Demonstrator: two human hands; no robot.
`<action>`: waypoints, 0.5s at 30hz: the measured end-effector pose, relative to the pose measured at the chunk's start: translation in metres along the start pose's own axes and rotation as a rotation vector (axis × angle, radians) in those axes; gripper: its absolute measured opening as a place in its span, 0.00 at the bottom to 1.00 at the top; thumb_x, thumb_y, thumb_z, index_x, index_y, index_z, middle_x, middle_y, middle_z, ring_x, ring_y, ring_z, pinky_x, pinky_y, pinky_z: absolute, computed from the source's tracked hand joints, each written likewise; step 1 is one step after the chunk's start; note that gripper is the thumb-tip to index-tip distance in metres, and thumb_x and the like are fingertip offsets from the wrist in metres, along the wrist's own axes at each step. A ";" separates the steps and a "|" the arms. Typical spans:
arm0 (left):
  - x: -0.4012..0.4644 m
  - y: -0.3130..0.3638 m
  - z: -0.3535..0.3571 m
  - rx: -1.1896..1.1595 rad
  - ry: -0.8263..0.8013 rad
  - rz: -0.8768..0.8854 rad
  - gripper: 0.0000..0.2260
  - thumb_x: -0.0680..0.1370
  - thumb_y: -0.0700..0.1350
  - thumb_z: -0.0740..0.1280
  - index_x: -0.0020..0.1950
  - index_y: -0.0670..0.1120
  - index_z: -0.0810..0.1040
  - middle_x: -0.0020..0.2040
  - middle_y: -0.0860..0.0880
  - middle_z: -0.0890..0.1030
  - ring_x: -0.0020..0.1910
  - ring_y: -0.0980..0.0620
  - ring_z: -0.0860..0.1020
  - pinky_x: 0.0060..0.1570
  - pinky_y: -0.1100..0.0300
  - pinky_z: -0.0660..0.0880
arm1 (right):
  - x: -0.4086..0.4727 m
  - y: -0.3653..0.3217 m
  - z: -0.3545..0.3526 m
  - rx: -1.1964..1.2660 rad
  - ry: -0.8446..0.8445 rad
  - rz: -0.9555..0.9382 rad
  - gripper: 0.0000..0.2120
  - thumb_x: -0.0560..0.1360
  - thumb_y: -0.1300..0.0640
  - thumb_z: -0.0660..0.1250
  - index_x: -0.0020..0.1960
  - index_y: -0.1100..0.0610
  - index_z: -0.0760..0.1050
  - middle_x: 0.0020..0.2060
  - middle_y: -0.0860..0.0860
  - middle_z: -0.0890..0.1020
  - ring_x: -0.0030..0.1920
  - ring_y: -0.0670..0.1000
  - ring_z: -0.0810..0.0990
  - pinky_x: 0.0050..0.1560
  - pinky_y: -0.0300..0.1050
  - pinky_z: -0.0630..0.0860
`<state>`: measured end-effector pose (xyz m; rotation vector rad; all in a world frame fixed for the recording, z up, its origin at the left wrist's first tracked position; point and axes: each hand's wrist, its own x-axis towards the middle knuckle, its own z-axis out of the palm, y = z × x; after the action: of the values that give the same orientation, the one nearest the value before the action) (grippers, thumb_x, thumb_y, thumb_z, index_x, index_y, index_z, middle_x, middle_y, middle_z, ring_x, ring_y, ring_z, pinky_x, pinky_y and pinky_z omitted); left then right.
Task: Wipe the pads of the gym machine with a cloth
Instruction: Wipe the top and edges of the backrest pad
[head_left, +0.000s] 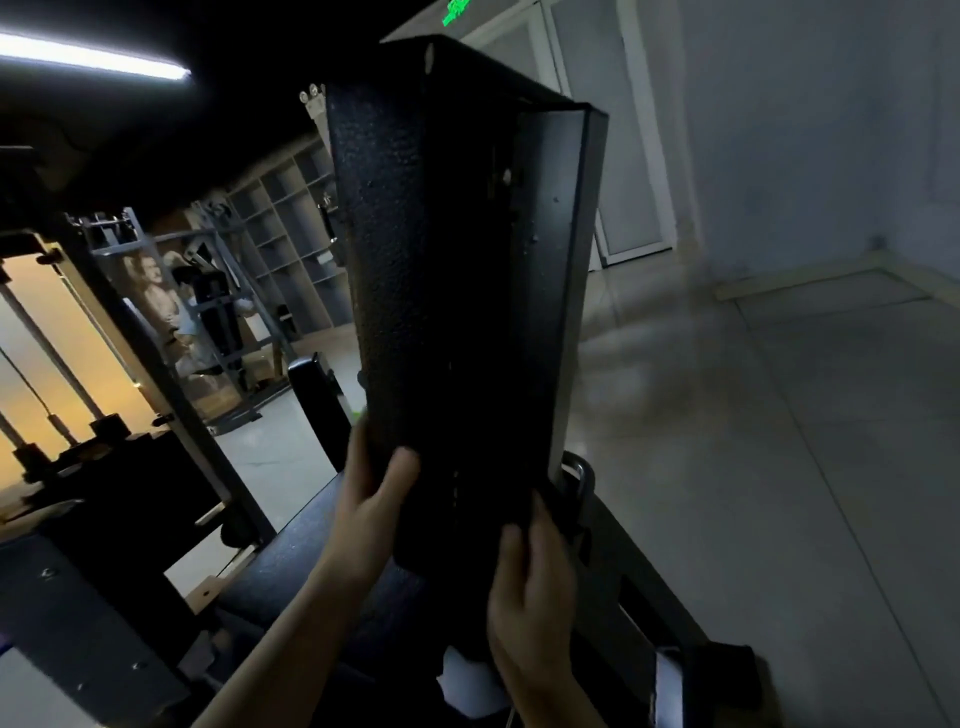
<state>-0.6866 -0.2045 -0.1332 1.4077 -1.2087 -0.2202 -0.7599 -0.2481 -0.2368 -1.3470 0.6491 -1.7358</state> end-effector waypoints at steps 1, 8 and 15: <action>0.007 0.009 0.001 0.069 0.034 0.110 0.30 0.67 0.57 0.71 0.65 0.59 0.63 0.53 0.65 0.77 0.51 0.71 0.76 0.49 0.71 0.75 | 0.009 -0.006 -0.009 0.109 0.089 0.122 0.16 0.81 0.50 0.54 0.67 0.53 0.67 0.56 0.45 0.78 0.56 0.38 0.76 0.54 0.19 0.65; 0.045 0.065 0.034 0.255 0.393 0.380 0.36 0.62 0.61 0.74 0.66 0.62 0.63 0.59 0.67 0.72 0.61 0.63 0.73 0.59 0.56 0.75 | 0.132 -0.007 -0.045 0.493 0.083 0.415 0.22 0.81 0.45 0.51 0.74 0.45 0.59 0.71 0.48 0.67 0.71 0.50 0.66 0.72 0.50 0.63; 0.052 0.061 0.050 0.255 0.624 0.370 0.35 0.62 0.59 0.70 0.65 0.47 0.67 0.52 0.58 0.78 0.54 0.59 0.77 0.52 0.63 0.75 | 0.233 0.012 -0.012 0.496 -0.239 0.230 0.20 0.82 0.54 0.51 0.74 0.53 0.60 0.63 0.43 0.68 0.64 0.39 0.63 0.52 0.17 0.60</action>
<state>-0.7324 -0.2590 -0.0711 1.2956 -0.9596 0.6097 -0.7878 -0.4527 -0.1276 -1.0592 0.2054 -1.4016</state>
